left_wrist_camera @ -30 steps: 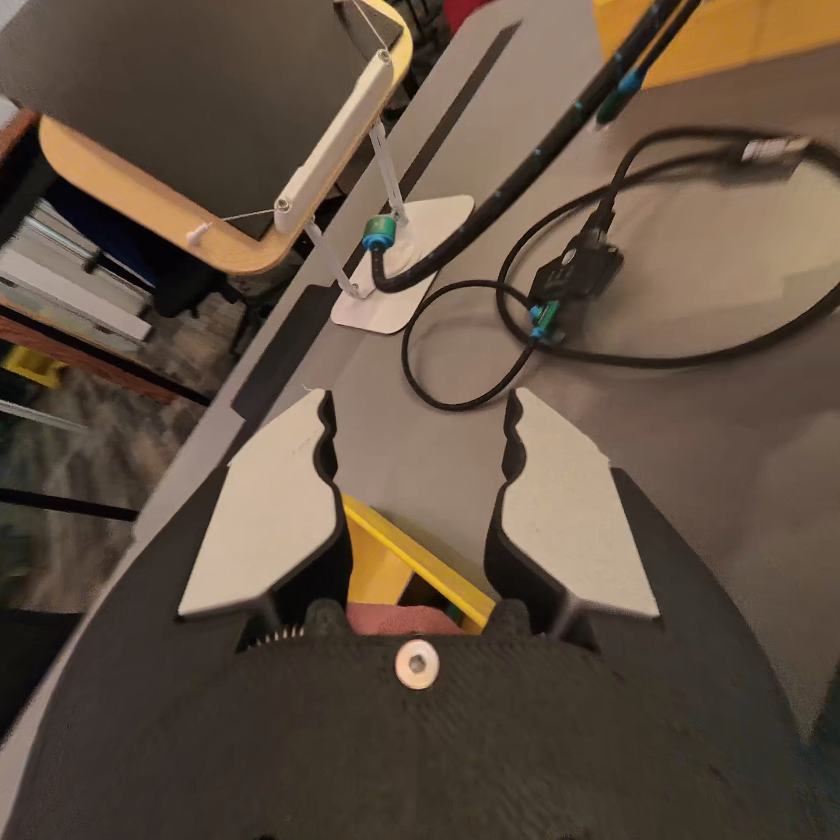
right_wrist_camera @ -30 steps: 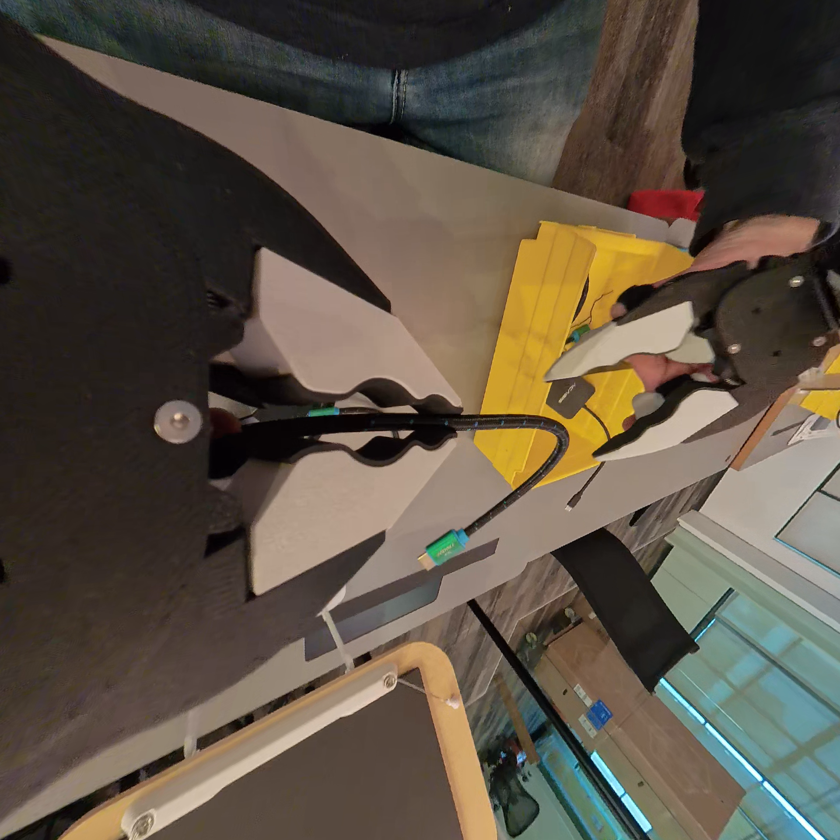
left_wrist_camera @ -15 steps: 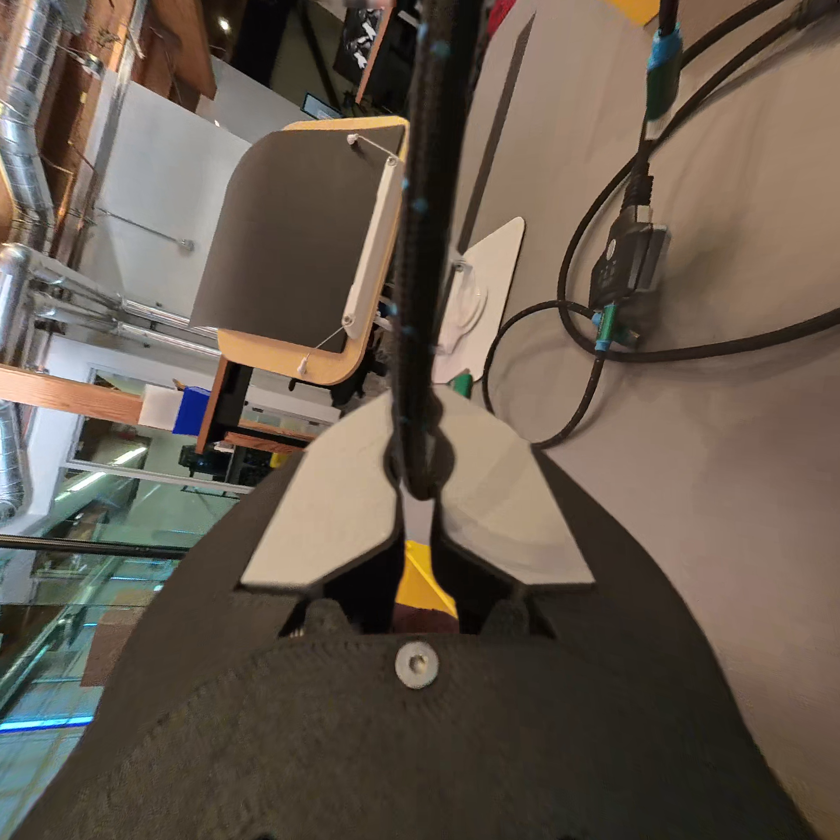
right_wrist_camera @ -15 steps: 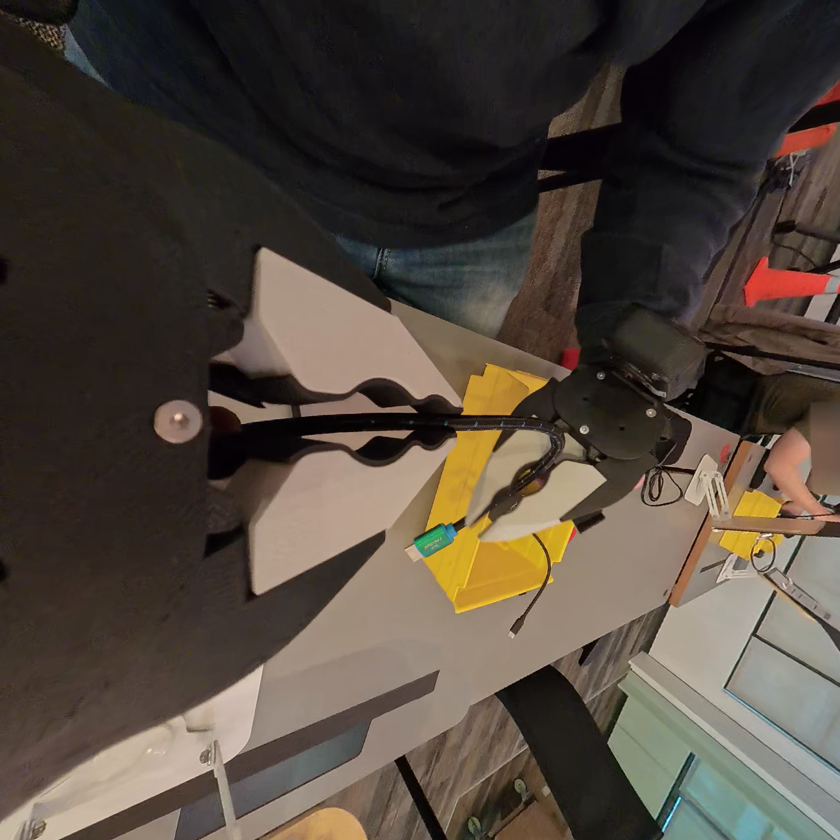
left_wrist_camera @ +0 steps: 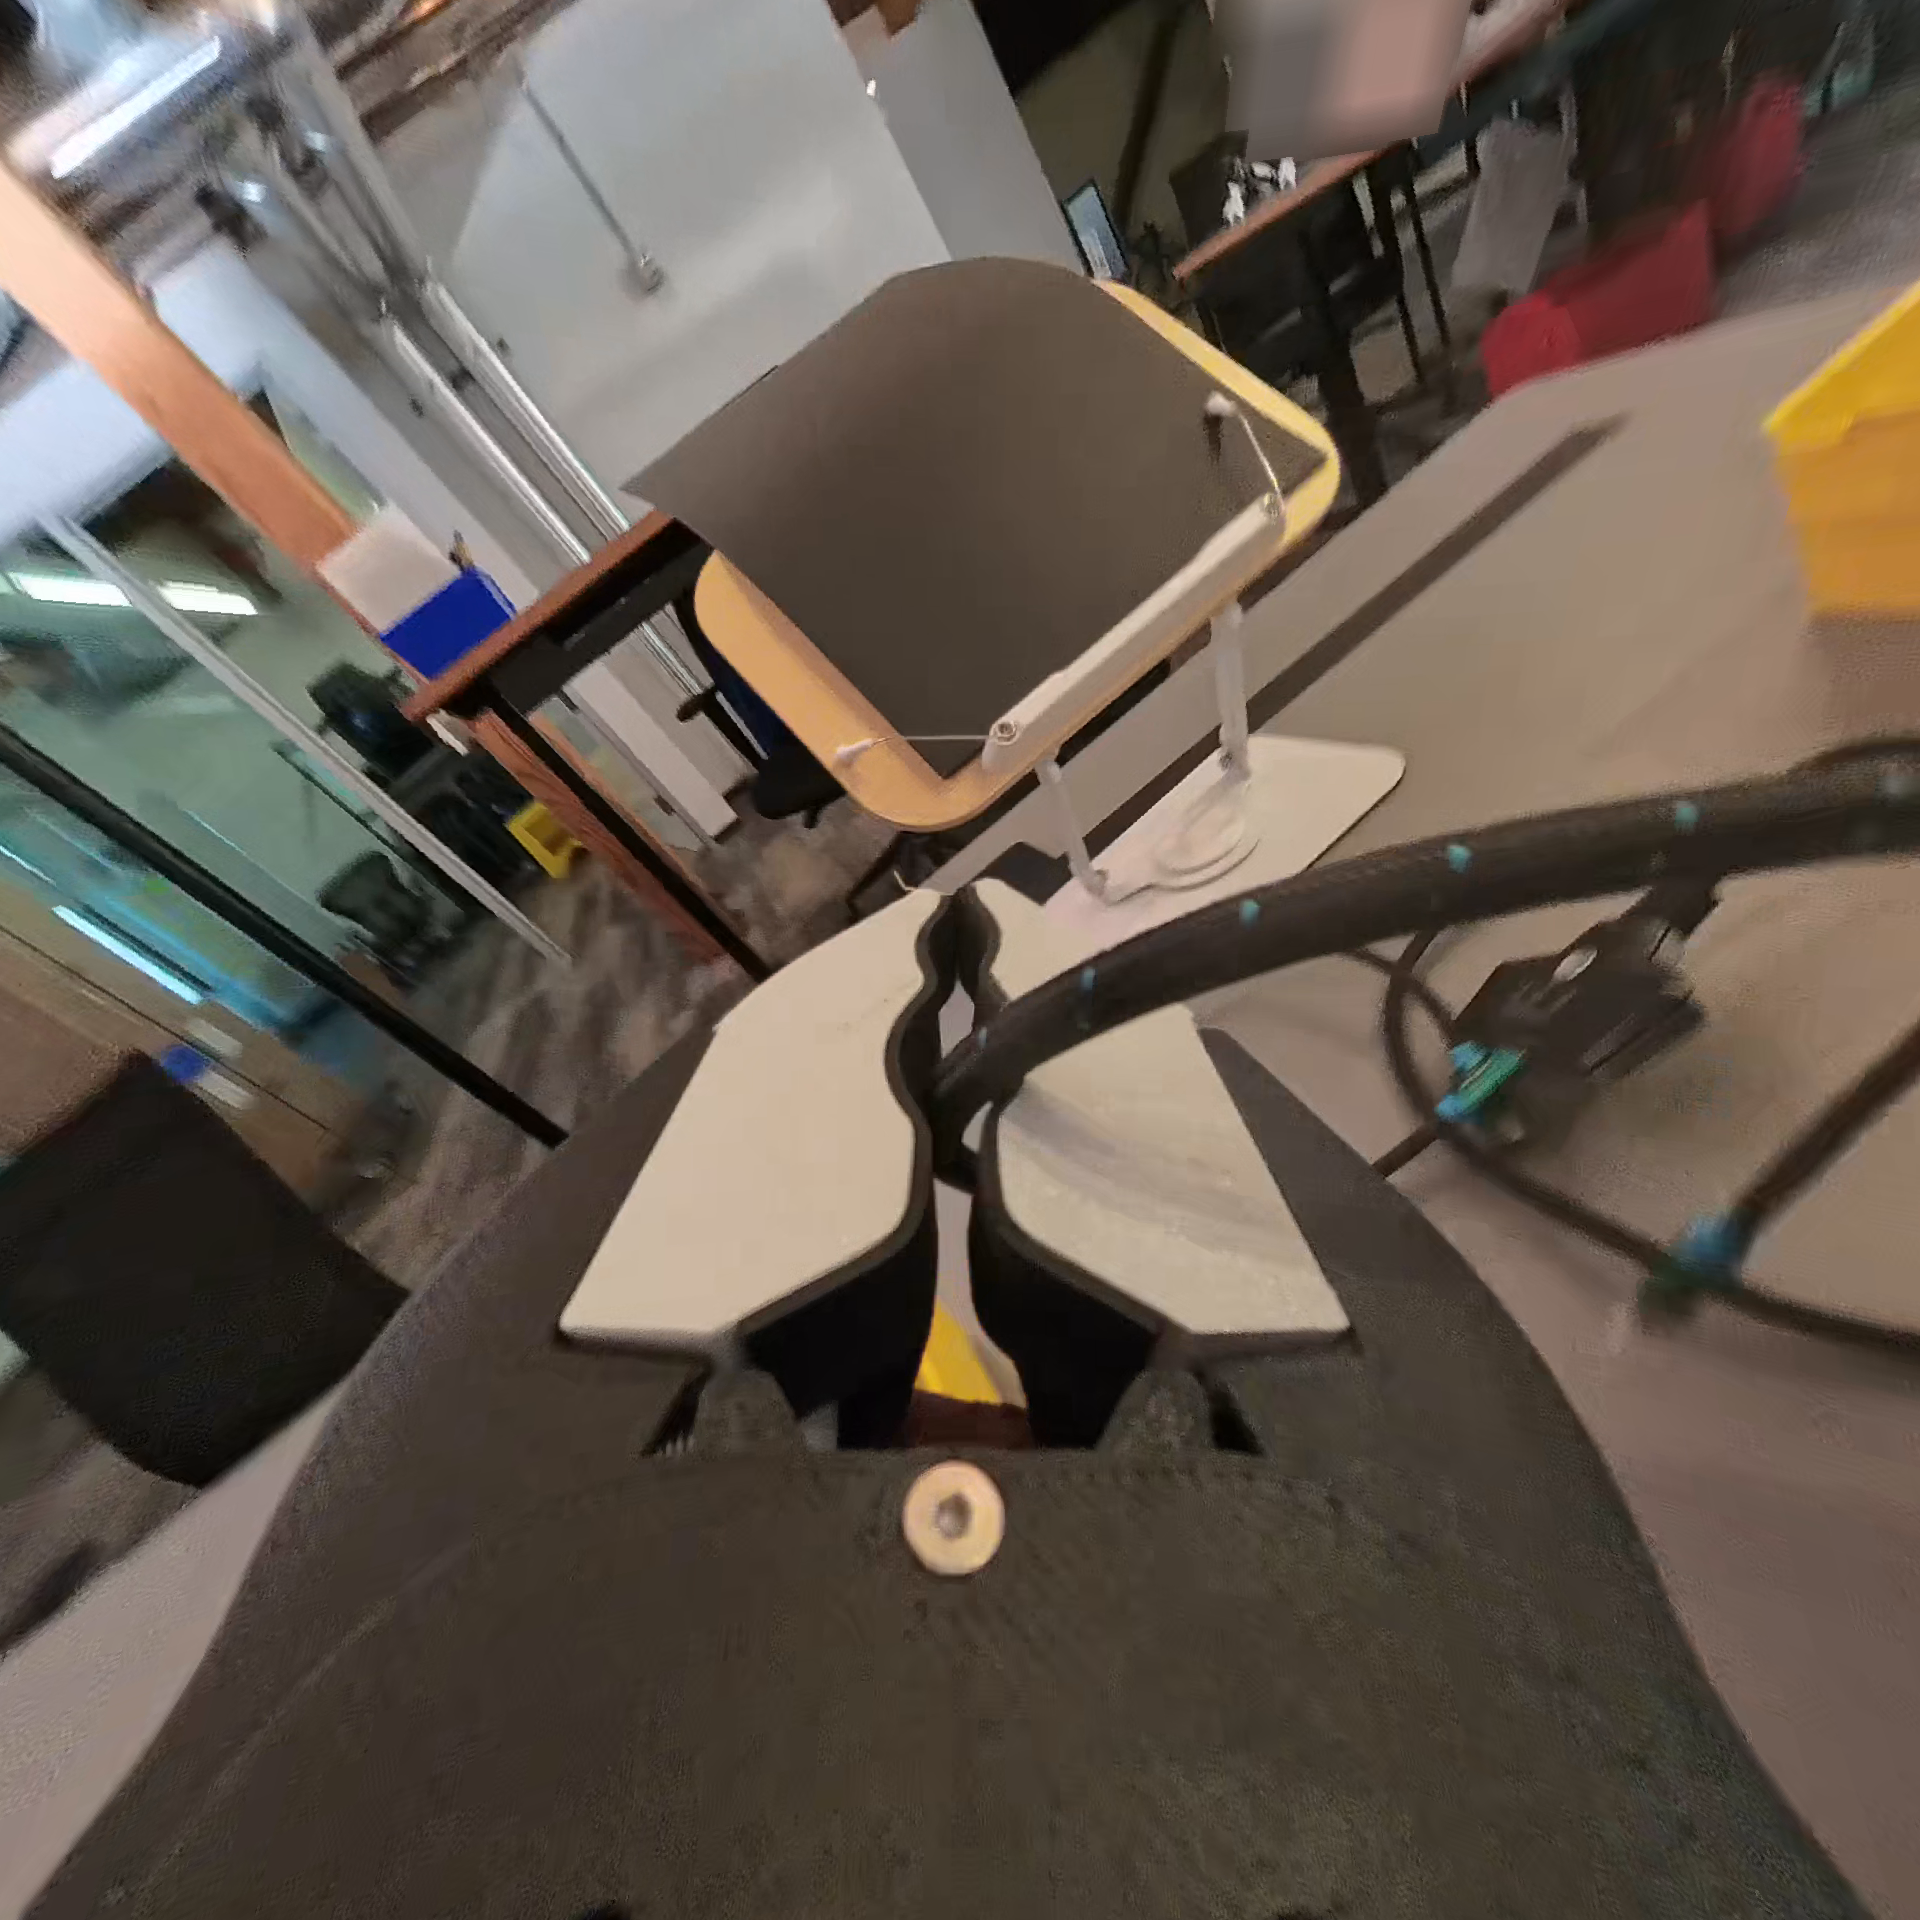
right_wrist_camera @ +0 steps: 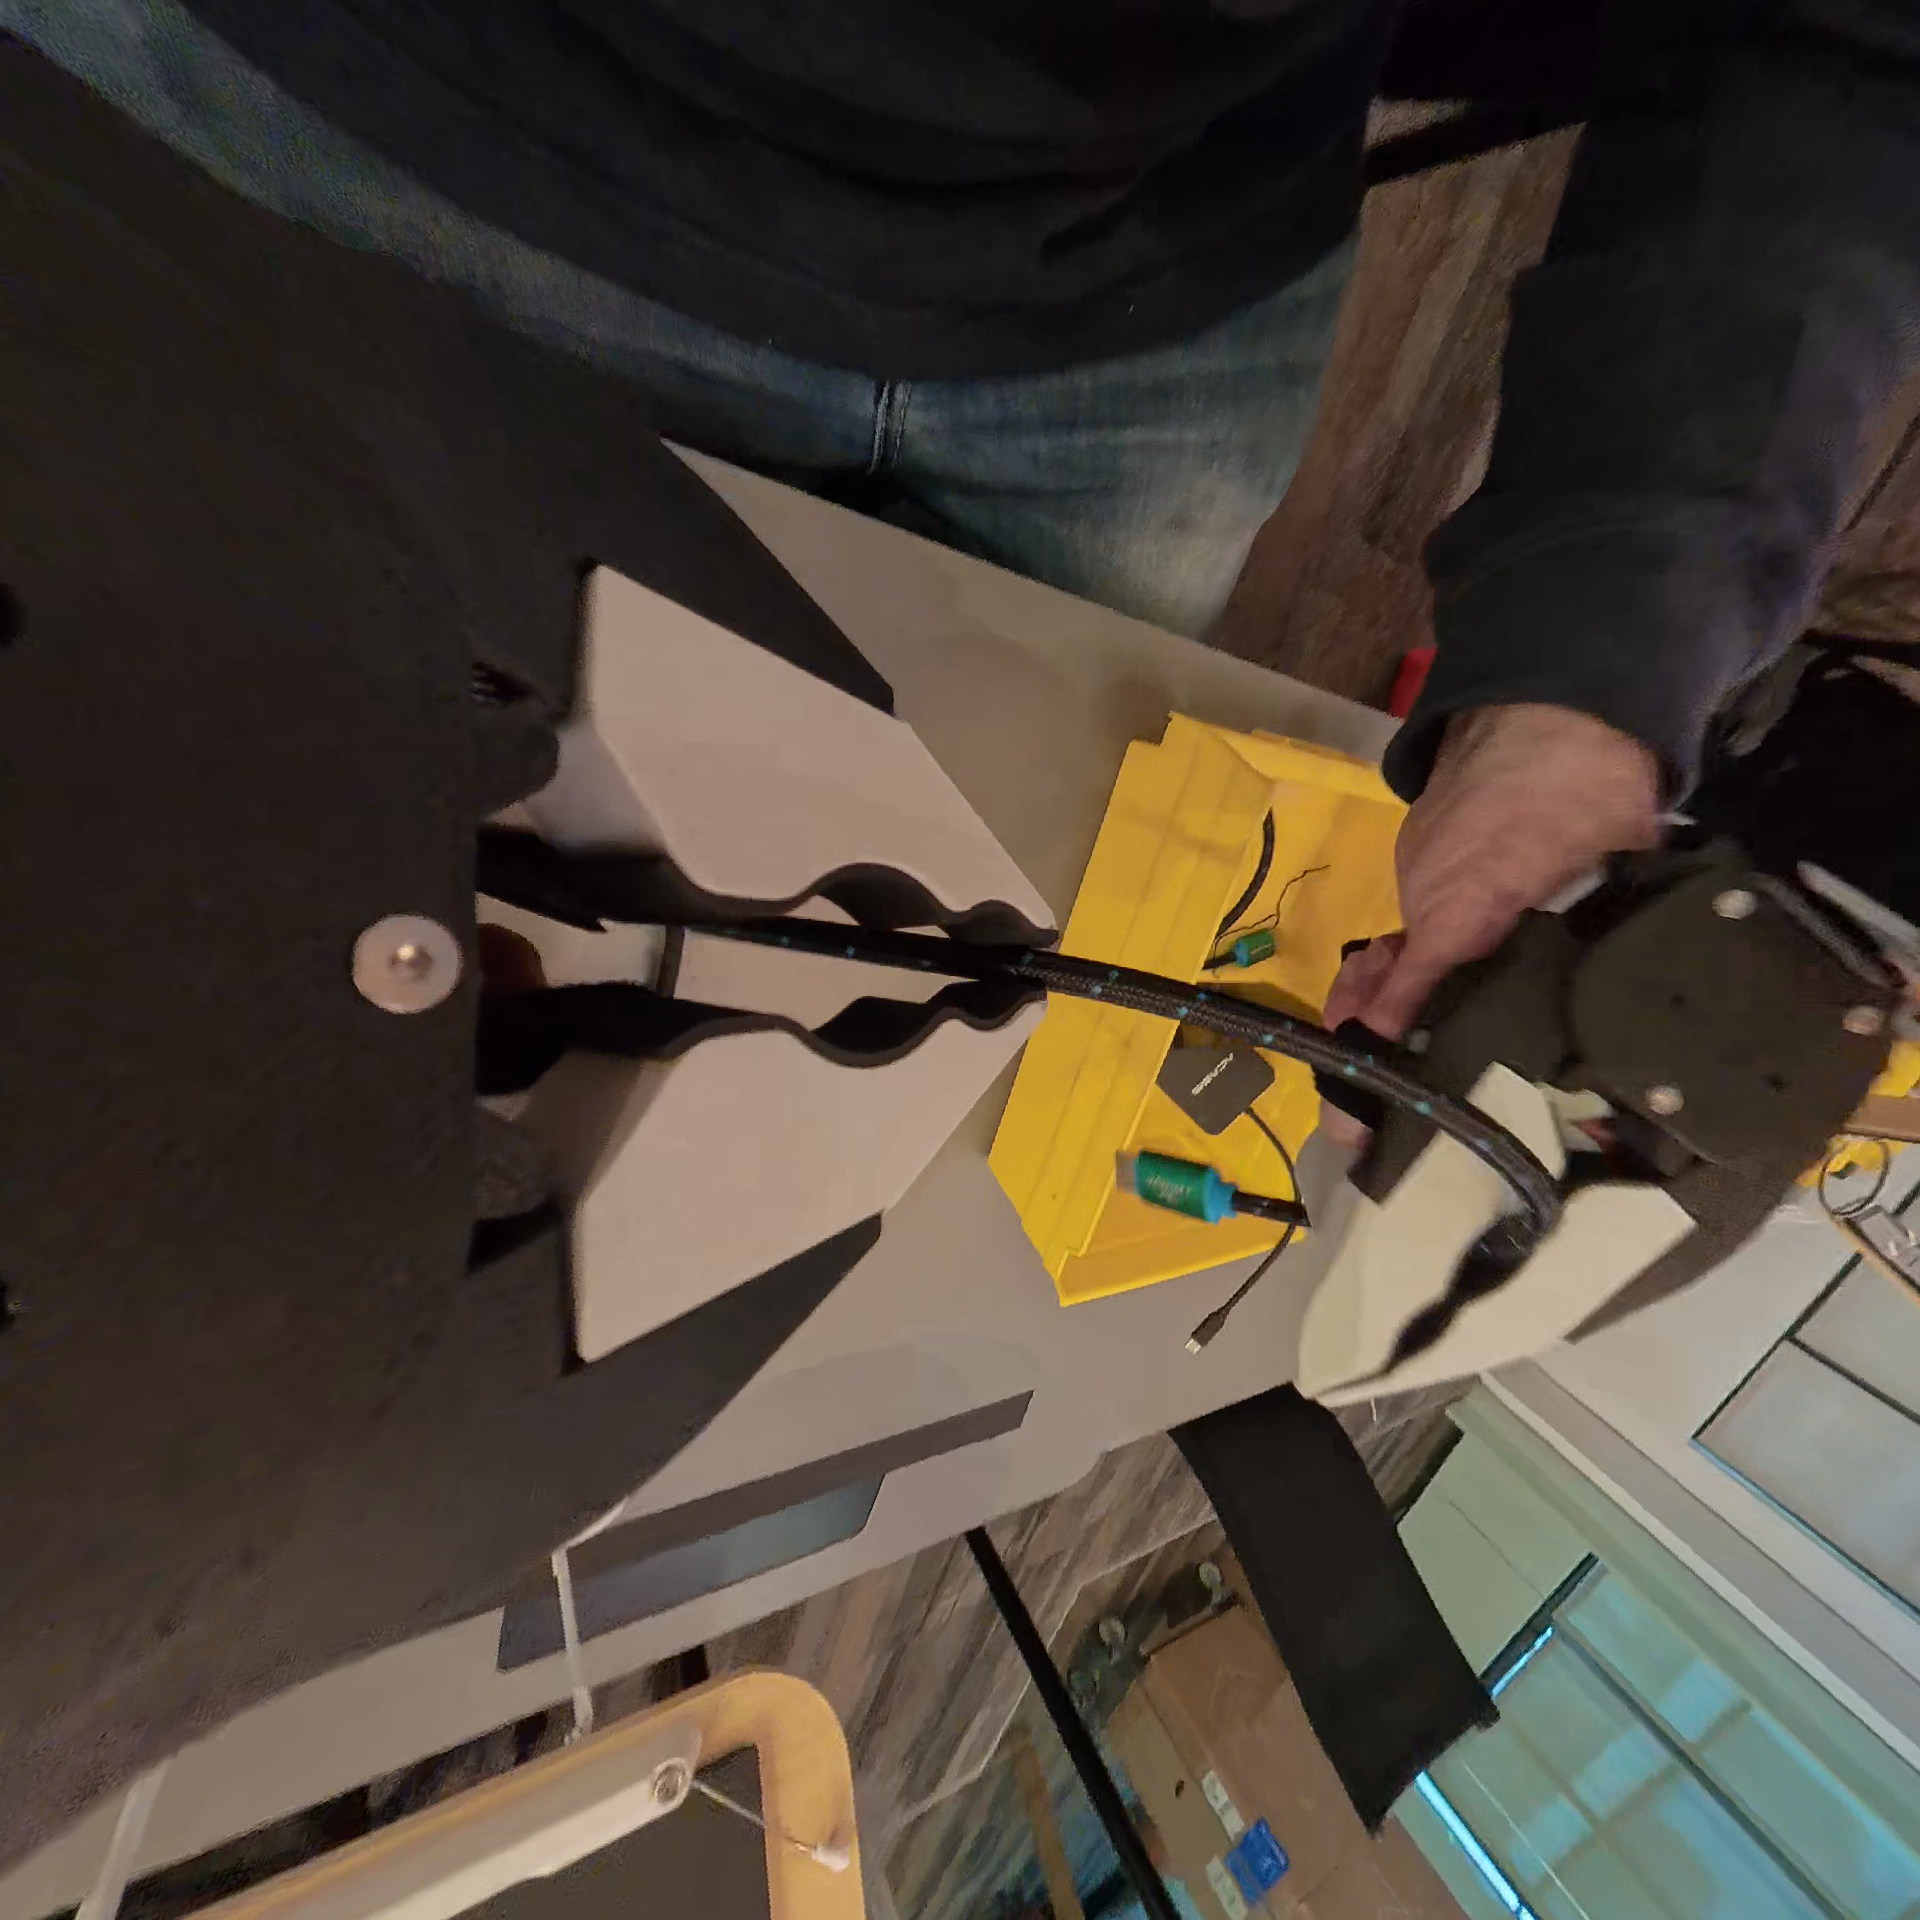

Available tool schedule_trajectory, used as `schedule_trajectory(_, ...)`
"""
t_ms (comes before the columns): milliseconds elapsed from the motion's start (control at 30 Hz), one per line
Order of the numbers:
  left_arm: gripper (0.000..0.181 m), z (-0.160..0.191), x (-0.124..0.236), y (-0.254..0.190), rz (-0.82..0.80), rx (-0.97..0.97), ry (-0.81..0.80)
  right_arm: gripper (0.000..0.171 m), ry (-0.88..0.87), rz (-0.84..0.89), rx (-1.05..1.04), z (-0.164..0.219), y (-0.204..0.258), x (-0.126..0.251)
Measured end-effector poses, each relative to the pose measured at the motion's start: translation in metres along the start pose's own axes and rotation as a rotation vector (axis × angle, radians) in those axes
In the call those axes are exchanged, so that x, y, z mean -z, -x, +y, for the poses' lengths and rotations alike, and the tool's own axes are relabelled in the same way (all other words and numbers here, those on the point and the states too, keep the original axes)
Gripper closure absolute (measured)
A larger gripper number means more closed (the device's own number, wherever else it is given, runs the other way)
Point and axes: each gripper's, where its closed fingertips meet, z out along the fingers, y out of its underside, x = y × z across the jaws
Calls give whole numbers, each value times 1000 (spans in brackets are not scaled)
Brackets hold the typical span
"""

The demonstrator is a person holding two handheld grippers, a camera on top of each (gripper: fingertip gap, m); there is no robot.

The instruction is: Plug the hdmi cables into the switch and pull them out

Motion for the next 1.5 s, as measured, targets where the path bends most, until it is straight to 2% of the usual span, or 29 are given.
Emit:
schedule_trajectory(167,181,-3,1,2,26,277,8,166,81,103,125,1,-1,-24)
schedule_trajectory(267,181,-1,0,5,30,344,10,168,116,175,174,-2,-10,-23)
schedule_trajectory(467,181,0,0,-2,101,195,-17,168,78,298,128,-7,-36,2)
schedule_trajectory(567,160,7,-2,-14,166,120,1,168,68,325,125,-9,-44,13)
schedule_trajectory(800,133,33,-7,-42,317,61,122,167,105,340,189,-9,-45,24)
schedule_trajectory(1033,138,48,-11,-51,339,50,185,167,97,293,239,-13,-34,23)
schedule_trajectory(1233,160,56,-8,-56,380,32,221,167,124,308,282,-17,-33,25)
schedule_trajectory(1300,159,56,-8,-56,381,25,223,167,119,307,288,-19,-31,26)
schedule_trajectory(1433,144,57,-5,-65,438,30,242,168,130,324,310,-20,-33,28)
schedule_trajectory(1500,148,57,-5,-64,432,28,242,167,129,326,318,-20,-32,30)
